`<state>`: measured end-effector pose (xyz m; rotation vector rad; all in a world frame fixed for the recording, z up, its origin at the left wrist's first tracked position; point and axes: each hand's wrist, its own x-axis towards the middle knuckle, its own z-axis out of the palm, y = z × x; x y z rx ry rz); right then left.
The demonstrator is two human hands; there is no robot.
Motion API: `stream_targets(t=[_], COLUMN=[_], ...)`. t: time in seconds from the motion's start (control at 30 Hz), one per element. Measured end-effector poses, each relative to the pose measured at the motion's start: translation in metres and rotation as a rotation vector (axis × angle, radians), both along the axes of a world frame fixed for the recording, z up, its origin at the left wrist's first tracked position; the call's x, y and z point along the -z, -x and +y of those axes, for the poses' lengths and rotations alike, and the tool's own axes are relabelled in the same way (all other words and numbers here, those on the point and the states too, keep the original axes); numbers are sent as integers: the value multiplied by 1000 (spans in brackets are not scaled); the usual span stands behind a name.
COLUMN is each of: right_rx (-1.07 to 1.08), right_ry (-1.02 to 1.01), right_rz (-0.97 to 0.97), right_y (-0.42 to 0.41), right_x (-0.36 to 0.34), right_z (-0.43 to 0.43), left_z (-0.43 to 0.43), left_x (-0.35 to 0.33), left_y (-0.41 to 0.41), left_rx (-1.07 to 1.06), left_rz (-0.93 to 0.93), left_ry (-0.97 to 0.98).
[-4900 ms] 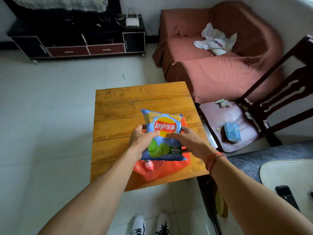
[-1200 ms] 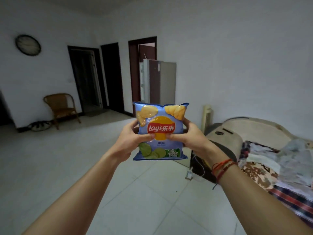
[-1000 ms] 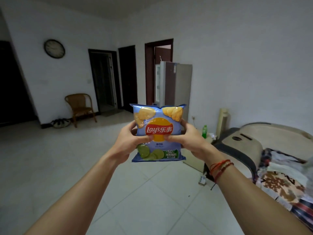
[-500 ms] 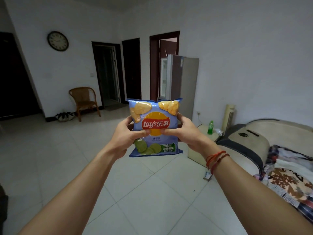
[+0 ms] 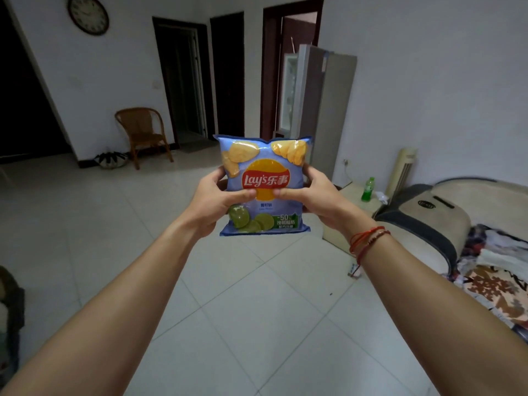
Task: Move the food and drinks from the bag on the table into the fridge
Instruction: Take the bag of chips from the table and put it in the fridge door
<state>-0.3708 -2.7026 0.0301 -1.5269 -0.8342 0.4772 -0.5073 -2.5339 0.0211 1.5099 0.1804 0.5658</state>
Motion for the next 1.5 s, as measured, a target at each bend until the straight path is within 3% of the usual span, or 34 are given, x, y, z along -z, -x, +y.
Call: stream_targets(t=[0.8, 1.5], right_rx=[-93, -26], right_ry=[13, 21], right_rz=[40, 106], right_y=[-313, -541], right_x=[15, 20], right_z=[213, 494], left_z=[196, 498], left_x=[7, 21], left_y=[-294, -545], left_rx=[-113, -23], left_rz=[42, 57], left_ry=[9, 38])
